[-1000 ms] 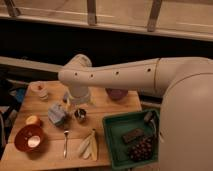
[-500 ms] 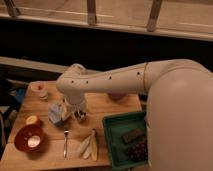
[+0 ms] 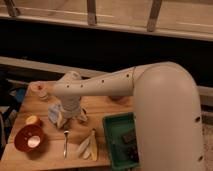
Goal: Place fork in metal cup
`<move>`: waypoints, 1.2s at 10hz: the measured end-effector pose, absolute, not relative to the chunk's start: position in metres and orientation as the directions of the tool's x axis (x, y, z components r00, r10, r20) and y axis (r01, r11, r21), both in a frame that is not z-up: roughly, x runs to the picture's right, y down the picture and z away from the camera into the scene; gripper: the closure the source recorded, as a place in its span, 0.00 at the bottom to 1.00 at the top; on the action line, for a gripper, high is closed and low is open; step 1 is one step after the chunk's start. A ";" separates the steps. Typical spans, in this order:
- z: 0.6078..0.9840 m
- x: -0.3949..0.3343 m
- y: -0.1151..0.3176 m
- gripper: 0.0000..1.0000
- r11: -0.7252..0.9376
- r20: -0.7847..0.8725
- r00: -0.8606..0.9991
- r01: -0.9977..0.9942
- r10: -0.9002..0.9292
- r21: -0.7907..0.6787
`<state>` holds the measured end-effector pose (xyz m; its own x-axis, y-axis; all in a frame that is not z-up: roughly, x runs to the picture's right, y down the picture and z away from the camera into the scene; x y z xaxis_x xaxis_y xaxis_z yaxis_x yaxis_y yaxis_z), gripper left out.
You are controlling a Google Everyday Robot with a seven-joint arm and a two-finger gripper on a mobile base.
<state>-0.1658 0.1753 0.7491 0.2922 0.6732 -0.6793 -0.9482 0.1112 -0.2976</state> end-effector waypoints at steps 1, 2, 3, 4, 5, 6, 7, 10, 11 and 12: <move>0.756 -0.171 0.185 0.20 0.097 -0.694 0.297 -0.945 0.656 -0.312; 0.762 -0.177 0.193 0.20 0.084 -0.708 0.302 -0.942 0.639 -0.326; 0.765 -0.183 0.198 0.20 0.074 -0.716 0.308 -0.938 0.627 -0.338; 0.768 -0.186 0.202 0.20 0.070 -0.721 0.313 -0.935 0.618 -0.347; 0.769 -0.189 0.204 0.20 0.073 -0.721 0.322 -0.932 0.614 -0.355; 0.769 -0.189 0.204 0.20 0.073 -0.721 0.322 -0.932 0.614 -0.354; 0.770 -0.187 0.203 0.20 0.071 -0.721 0.319 -0.933 0.615 -0.352; 0.770 -0.190 0.204 0.20 0.068 -0.724 0.321 -0.932 0.610 -0.356; 0.777 -0.193 0.206 0.20 0.063 -0.729 0.328 -0.929 0.600 -0.366; 0.783 -0.199 0.211 0.20 0.063 -0.732 0.338 -0.925 0.591 -0.376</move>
